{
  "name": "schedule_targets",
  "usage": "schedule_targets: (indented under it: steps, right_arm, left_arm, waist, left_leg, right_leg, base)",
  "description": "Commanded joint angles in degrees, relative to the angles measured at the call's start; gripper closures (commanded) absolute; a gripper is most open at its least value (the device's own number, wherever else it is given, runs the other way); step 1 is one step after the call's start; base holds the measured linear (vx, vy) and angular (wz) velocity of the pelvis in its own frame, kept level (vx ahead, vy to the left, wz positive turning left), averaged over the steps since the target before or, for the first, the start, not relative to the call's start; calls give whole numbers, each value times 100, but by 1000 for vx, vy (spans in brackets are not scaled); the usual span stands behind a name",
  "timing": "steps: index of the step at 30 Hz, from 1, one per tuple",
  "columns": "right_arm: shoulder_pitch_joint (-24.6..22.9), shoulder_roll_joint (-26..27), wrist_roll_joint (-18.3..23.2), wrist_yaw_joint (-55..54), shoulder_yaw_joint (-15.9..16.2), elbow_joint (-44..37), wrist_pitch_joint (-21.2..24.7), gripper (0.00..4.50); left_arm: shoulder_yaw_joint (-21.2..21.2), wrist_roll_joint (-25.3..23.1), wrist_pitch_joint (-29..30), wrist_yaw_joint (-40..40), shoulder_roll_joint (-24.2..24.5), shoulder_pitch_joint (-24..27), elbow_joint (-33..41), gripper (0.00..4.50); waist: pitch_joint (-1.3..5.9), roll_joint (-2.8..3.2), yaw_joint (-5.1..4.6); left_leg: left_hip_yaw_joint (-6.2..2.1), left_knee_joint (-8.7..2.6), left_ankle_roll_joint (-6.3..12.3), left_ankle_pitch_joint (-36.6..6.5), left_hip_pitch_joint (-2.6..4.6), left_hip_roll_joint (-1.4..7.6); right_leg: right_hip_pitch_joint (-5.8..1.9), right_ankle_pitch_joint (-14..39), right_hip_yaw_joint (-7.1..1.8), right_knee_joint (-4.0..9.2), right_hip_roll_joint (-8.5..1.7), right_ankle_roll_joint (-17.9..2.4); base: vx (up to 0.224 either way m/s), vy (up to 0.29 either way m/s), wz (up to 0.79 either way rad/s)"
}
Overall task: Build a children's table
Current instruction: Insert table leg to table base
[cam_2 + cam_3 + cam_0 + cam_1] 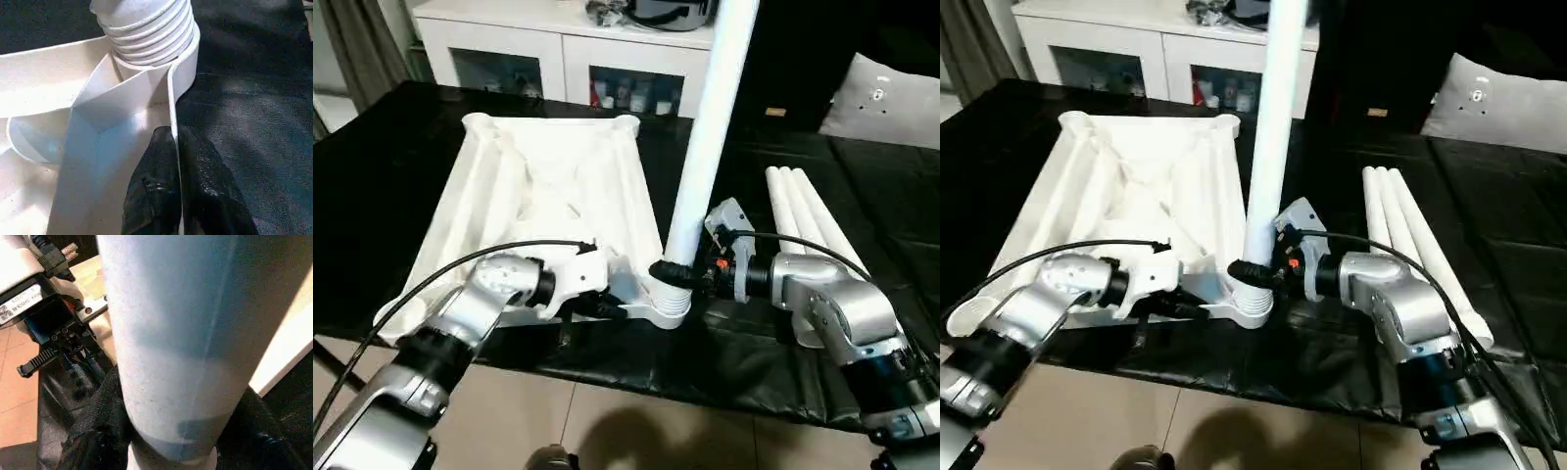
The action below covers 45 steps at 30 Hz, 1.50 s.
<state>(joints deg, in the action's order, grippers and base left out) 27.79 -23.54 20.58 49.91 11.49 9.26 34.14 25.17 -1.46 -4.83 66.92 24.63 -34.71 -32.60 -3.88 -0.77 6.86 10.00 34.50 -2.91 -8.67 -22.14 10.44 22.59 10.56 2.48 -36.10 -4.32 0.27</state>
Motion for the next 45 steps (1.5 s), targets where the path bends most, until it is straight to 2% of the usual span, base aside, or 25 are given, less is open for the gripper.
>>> schedule_targets:
  steps: [1,4,6,7,10,13,14,18,19,21,22,24,26,30,32,34,35,37,38,42,43,44,45]
  right_arm:
    - [-22,40,-81,-5,26,115,8,262]
    - [-124,96,-14,-32,-103,146,-15,262]
    - [-225,144,77,-49,-227,193,-62,262]
    - [-225,144,77,-49,-227,193,-62,262]
    - [-453,257,313,-91,-564,388,-173,262]
    - [-622,300,361,-122,-747,454,-295,262]
    - [-712,282,341,-115,-758,401,-367,262]
    - [-923,268,250,-162,-809,221,-671,262]
    - [-941,285,245,-195,-837,205,-732,262]
    - [-948,355,269,-305,-936,241,-838,262]
    - [-952,363,252,-304,-931,266,-885,262]
    - [-958,350,156,-285,-841,300,-982,262]
    - [-944,313,30,-277,-717,337,-1067,262]
    - [-868,159,-358,-204,-333,432,-1313,262]
    - [-829,69,-580,-131,-144,463,-1472,262]
    - [-812,6,-706,-57,-23,472,-1566,262]
    - [-806,-29,-772,-16,42,472,-1620,262]
    - [-804,-53,-807,26,92,470,-1636,262]
    - [-806,-93,-857,108,179,471,-1663,262]
    - [-766,-143,-857,278,338,548,-1657,262]
    - [-736,-146,-839,345,366,598,-1627,262]
    - [-715,-146,-835,393,383,640,-1622,262]
    - [-682,-139,-815,452,388,700,-1608,262]
  left_arm:
    - [177,-292,-97,-191,-89,-116,-147,450]
    - [61,-250,80,-215,-65,-66,-222,450]
    - [-13,-175,181,-197,-35,14,-182,450]
    - [-13,-175,181,-197,-35,14,-182,450]
    - [-106,-79,272,-124,2,190,-86,450]
    - [-80,-124,263,-112,42,282,-37,450]
    - [-64,-146,253,-113,51,300,-28,450]
    - [-50,-194,242,-121,56,315,1,450]
    - [-59,-199,243,-119,48,316,11,450]
    - [-66,-205,246,-92,23,313,34,450]
    - [-57,-228,240,-86,24,310,38,450]
    - [-43,-253,229,-70,20,302,33,450]
    - [-31,-266,203,-59,17,289,17,450]
    - [17,-364,143,-77,32,248,-15,450]
    - [36,-413,112,-90,35,222,-46,450]
    - [42,-432,96,-88,43,209,-58,450]
    - [44,-439,90,-85,49,203,-60,450]
    - [45,-444,80,-77,58,194,-65,450]
    - [58,-468,48,-56,75,168,-91,450]
    - [87,-526,-51,38,105,44,-207,450]
    - [85,-515,-67,91,108,-17,-241,450]
    - [82,-508,-79,125,109,-57,-264,450]
    - [70,-485,-89,177,106,-109,-292,450]
  waist:
    - [381,15,-44]
    - [367,-2,-67]
    - [368,16,-89]
    - [368,22,-93]
    - [369,46,-139]
    - [360,31,-176]
    - [360,54,-185]
    - [377,56,-179]
    - [384,89,-175]
    - [394,76,-177]
    - [406,121,-165]
    - [401,99,-175]
    - [397,121,-176]
    - [382,113,-185]
    - [367,70,-202]
    - [350,91,-201]
    - [327,78,-222]
    - [306,87,-249]
    - [329,75,-261]
    - [336,110,-256]
    - [339,158,-258]
    - [343,128,-266]
    - [344,124,-262]
  left_leg:
    - [-127,-460,-390,-2521,241,247]
    - [-158,-455,-404,-2781,269,235]
    - [-185,-474,-404,-2827,241,238]
    - [-192,-480,-399,-2857,242,241]
    - [-213,-519,-412,-3059,264,259]
    - [-207,-519,-398,-3206,283,240]
    - [-214,-516,-378,-3222,285,241]
    - [-199,-523,-325,-3081,269,246]
    - [-199,-523,-321,-3047,267,248]
    - [-186,-529,-298,-2972,252,246]
    - [-188,-527,-301,-2952,260,247]
    - [-180,-536,-293,-2958,243,246]
    - [-189,-542,-319,-3017,246,251]
    - [-201,-544,-343,-3158,259,248]
    - [-202,-537,-336,-3217,266,242]
    - [-209,-521,-338,-3291,286,238]
    - [-223,-503,-348,-3470,331,229]
    - [-246,-502,-365,-3669,361,219]
    - [-277,-533,-380,-3770,357,237]
    - [-271,-585,-387,-3876,397,250]
    - [-276,-609,-409,-3911,384,255]
    - [-270,-619,-410,-3938,380,255]
    - [-270,-614,-416,-3939,384,256]
  right_leg:
    - [-62,2827,-214,621,-423,-784]
    - [-39,3319,-183,676,-452,-659]
    - [-60,3444,-162,693,-470,-606]
    - [-60,3447,-153,697,-471,-601]
    - [-66,3253,-118,721,-473,-670]
    - [-58,3213,-90,736,-477,-705]
    - [-60,3252,-82,740,-502,-706]
    - [-72,3227,-96,748,-518,-678]
    - [-71,3149,-105,734,-517,-707]
    - [-79,3032,-108,726,-508,-747]
    - [-76,2938,-111,709,-504,-787]
    - [-88,2873,-107,705,-491,-808]
    - [-85,2943,-100,707,-494,-793]
    - [-76,3183,-90,738,-502,-701]
    - [-60,3432,-81,767,-505,-605]
    - [-31,3644,-76,806,-513,-528]
    - [-3,3891,-32,855,-508,-440]
    - [-3,4096,19,896,-494,-348]
    - [-52,4051,44,900,-501,-313]
    - [-50,3653,18,890,-482,-427]
    - [-73,3494,7,873,-483,-483]
    - [-74,3424,5,875,-481,-515]
    - [-71,3407,-2,869,-487,-530]
  base:
    - [0,0,0]
    - [0,0,0]
    - [0,0,0]
    - [0,0,0]
    - [0,0,0]
    - [0,0,0]
    - [0,0,0]
    - [0,0,0]
    - [0,0,0]
    - [0,0,0]
    - [0,0,0]
    - [0,0,0]
    - [0,0,0]
    - [0,0,0]
    - [0,0,0]
    - [0,0,0]
    - [0,0,0]
    - [0,0,0]
    - [0,0,0]
    - [0,0,0]
    - [0,0,0]
    - [0,0,0]
    - [0,0,0]
